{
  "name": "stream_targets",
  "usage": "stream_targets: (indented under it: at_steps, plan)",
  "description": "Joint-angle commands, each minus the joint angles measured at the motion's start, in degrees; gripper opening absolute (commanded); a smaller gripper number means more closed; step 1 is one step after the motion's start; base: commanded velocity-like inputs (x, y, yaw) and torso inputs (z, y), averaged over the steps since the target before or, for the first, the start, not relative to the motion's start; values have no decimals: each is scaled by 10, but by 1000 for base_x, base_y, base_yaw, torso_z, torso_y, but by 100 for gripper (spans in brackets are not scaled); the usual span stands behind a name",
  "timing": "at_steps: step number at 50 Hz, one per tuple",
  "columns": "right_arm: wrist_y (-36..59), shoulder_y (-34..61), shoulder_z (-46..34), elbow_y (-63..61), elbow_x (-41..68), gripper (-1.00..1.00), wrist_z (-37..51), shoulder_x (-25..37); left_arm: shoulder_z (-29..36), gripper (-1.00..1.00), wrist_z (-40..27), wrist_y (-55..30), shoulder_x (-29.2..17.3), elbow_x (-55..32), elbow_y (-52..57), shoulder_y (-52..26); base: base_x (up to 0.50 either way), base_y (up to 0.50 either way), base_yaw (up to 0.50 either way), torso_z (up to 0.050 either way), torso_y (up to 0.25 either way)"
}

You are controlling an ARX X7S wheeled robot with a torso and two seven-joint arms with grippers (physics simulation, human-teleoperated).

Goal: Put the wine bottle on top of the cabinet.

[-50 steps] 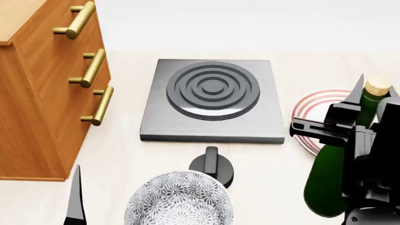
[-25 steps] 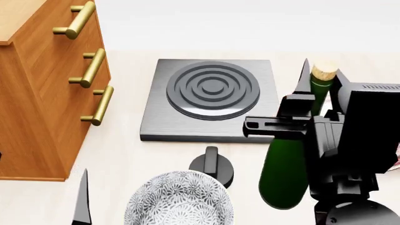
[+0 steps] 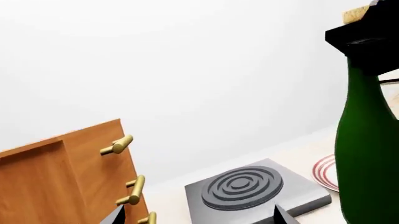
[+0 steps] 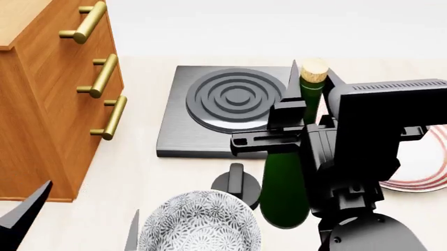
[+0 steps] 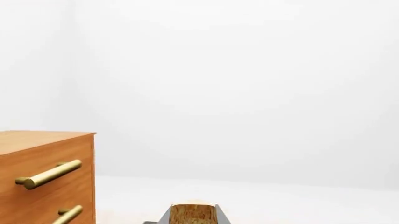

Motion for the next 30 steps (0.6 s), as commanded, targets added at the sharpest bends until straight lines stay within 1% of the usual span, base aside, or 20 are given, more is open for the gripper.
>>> stream_targets:
  at_steps: [1,5,8,16,21,22,30]
  plan:
    - [-3,14,-1,-2,-20,-100,-17,-11,12,100,46,7,21,-28,-15,-21,0,0,0,0,0]
    - [-12,8,-1,3,-23,-100,-16,-15,17,100,58,-5,32,-38,-30,-50,0,0,0,0,0]
    - [-22,2,-6,7,-26,-100,-18,-17,41,100,67,-1,41,-35,-54,-70,0,0,0,0,0]
    - [-18,4,-10,2,-20,-100,-16,-20,80,100,73,5,61,-23,-103,-107,0,0,0,0,1]
    - [-14,8,-7,-2,-15,-100,-14,-19,82,100,87,12,71,-36,-146,-133,0,0,0,0,0]
    - [-15,9,-8,0,-16,-100,-15,-18,96,100,83,4,69,-18,-149,-142,0,0,0,0,0]
    - [-7,19,-8,-5,-9,-100,-12,-18,109,100,90,21,88,-31,-189,-160,0,0,0,0,1]
